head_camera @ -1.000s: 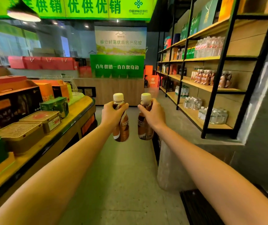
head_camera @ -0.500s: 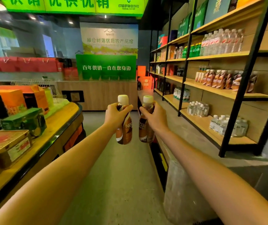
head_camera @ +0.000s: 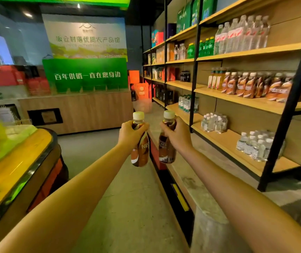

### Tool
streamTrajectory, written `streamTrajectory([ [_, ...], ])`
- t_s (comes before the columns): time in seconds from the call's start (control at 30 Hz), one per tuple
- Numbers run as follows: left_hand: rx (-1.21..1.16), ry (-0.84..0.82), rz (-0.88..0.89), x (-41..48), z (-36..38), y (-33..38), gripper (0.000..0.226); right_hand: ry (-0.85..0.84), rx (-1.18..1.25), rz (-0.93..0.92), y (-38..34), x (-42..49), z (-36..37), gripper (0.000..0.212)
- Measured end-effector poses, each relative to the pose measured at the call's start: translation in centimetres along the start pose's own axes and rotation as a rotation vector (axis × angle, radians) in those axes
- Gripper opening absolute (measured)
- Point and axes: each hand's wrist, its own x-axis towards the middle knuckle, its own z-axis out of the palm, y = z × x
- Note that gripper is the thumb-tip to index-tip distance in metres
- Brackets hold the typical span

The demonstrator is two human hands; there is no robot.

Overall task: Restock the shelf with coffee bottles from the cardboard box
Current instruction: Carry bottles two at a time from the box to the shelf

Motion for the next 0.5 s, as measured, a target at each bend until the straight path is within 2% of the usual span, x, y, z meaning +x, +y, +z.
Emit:
streamTrajectory([
  [0.2, -0.038, -0.063, 0.022, 13.0, 8.1, -2.0, 0.019, 0.063, -0.016, 0.006, 6.4, 12.6, 0.2, 0.036],
  [0.4, -0.061, -0.163, 0.081, 25.0, 17.4, -1.8, 0.013, 0.139, -0.056, 0.031, 12.4, 25.0, -1.7, 0.040],
  [0.5, -0.097, -0.223, 0.101, 29.7, 21.9, -2.0, 0.019, 0.181, -0.091, 0.062, 15.2, 29.9, -3.4, 0.039],
])
